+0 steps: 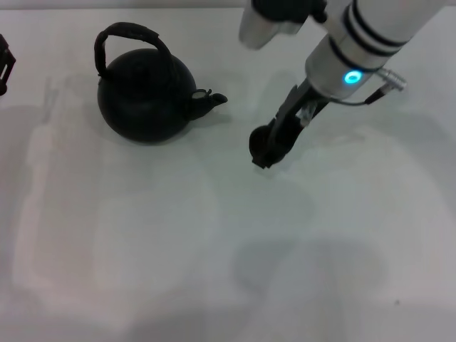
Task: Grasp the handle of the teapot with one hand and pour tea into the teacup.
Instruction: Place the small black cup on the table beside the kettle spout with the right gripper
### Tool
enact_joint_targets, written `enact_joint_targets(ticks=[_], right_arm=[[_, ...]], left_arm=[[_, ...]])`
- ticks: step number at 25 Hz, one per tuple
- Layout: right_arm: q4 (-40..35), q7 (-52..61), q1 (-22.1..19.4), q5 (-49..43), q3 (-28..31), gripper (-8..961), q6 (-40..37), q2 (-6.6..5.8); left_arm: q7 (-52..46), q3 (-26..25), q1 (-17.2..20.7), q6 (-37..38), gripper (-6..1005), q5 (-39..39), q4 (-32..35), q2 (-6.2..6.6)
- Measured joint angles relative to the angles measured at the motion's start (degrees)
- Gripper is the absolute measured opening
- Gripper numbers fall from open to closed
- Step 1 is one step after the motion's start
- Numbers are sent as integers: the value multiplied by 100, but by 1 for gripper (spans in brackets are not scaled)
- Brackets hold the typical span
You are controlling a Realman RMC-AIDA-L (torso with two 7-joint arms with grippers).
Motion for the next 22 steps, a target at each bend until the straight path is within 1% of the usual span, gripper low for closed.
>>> enact_joint_targets(ticks=[1, 3, 7, 22], right_arm=[[0, 82, 0, 1, -202, 728, 73, 0], [-18, 195, -3, 35, -427, 728, 172, 1], [-119, 228, -89, 216, -640, 728, 291, 0], [-87, 291, -173, 350, -868, 727, 496, 0]], left_arm=[[0, 0, -1, 3, 826, -1, -5, -1], [0, 0, -2, 4, 825, -2, -13, -3], [0, 0, -4, 12, 825, -2, -17, -5], [0, -9, -4, 10, 825, -60, -19, -6]])
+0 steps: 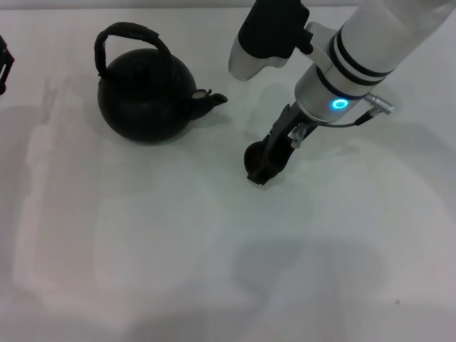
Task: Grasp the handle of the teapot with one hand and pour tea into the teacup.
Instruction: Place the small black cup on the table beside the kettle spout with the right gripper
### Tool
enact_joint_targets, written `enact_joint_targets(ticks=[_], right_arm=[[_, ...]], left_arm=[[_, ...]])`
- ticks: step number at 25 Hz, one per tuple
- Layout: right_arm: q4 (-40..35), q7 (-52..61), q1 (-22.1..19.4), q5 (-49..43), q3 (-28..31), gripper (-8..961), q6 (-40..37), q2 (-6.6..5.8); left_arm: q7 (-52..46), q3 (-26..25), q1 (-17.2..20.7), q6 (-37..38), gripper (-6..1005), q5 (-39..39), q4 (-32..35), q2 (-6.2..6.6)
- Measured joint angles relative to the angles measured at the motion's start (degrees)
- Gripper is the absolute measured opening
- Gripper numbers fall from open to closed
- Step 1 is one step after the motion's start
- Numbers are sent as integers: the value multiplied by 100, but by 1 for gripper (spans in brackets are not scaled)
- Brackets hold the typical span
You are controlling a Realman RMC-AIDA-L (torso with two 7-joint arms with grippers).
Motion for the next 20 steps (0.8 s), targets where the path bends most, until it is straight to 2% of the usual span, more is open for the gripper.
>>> enact_joint_targets(ticks=[20], right_arm=[[10, 4, -59, 106, -315, 791, 144, 0]], left_arm=[[0, 0, -6, 0, 825, 6, -19, -9]])
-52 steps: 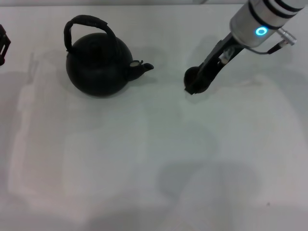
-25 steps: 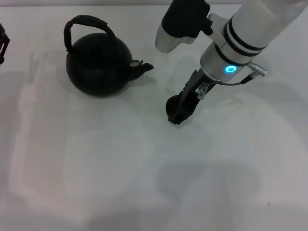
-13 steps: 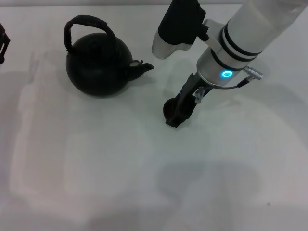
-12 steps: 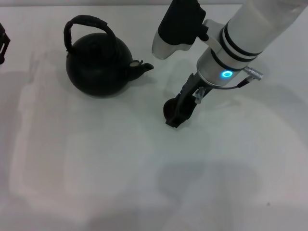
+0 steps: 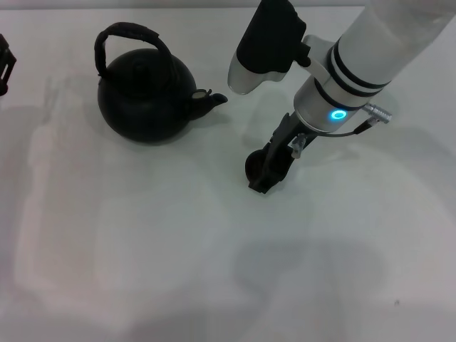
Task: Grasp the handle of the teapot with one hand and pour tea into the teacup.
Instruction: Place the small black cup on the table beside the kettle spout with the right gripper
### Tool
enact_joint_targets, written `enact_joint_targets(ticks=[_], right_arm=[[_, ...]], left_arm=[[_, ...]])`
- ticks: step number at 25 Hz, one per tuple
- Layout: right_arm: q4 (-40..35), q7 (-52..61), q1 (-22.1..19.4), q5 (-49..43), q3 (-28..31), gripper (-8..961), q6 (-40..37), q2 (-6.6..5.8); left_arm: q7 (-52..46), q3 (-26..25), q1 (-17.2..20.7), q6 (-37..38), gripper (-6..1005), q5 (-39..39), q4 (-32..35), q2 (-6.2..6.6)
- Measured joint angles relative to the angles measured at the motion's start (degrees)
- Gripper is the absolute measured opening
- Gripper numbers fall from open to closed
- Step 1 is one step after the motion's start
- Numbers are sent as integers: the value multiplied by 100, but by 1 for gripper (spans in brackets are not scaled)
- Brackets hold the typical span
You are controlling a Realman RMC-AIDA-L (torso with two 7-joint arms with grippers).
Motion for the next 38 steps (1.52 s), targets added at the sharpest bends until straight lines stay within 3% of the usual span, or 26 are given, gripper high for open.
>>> enact_joint_targets(ticks=[21, 38], right_arm=[[-153, -23, -91, 14, -12, 863, 106, 0], [-370, -59, -461, 93, 544, 859, 208, -9]], left_arm=[[0, 0, 16, 23, 826, 0, -43, 0], [0, 0, 30, 66, 824, 0, -43, 0]])
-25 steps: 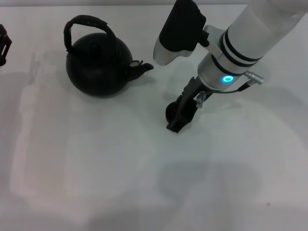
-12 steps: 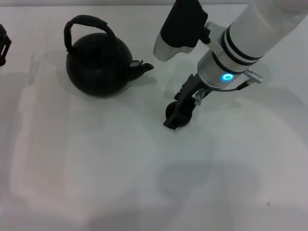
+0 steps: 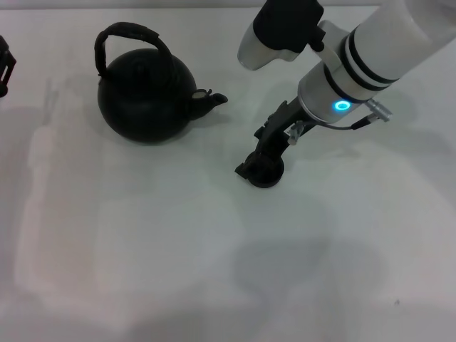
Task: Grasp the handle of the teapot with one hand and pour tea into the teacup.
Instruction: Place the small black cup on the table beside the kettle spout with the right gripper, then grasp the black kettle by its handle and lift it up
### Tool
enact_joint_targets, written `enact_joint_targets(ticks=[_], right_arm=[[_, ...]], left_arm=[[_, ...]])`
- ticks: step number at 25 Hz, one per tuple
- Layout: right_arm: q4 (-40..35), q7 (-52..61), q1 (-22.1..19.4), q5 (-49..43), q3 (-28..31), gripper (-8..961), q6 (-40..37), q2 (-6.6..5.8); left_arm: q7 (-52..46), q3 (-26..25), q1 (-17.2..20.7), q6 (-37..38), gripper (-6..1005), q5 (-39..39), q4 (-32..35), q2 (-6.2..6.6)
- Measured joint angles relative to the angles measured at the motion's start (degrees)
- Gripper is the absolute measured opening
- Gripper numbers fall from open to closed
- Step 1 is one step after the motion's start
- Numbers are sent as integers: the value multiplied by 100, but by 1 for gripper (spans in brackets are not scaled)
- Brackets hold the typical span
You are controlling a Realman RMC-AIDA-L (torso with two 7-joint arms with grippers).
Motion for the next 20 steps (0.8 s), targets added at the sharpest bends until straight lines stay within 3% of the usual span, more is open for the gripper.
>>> enact_joint_targets(ticks=[13, 16, 17, 18, 20], right_arm=[[105, -887, -645, 791, 1393, 854, -66, -22], [322, -979, -801, 940, 2005, 852, -70, -30], [603, -1346, -966, 1408, 2617, 851, -82, -36], [603, -1346, -966, 1408, 2617, 851, -82, -36], [1063, -2071, -1142, 2272, 3182, 849, -213, -51]], left_arm=[[0, 0, 12, 177, 826, 1, 12, 0], [0, 0, 20, 259, 825, 1, 7, 0], [0, 0, 25, 271, 825, 1, 8, 0], [0, 0, 28, 278, 823, 3, 10, 0], [0, 4, 30, 281, 820, 16, 10, 0]])
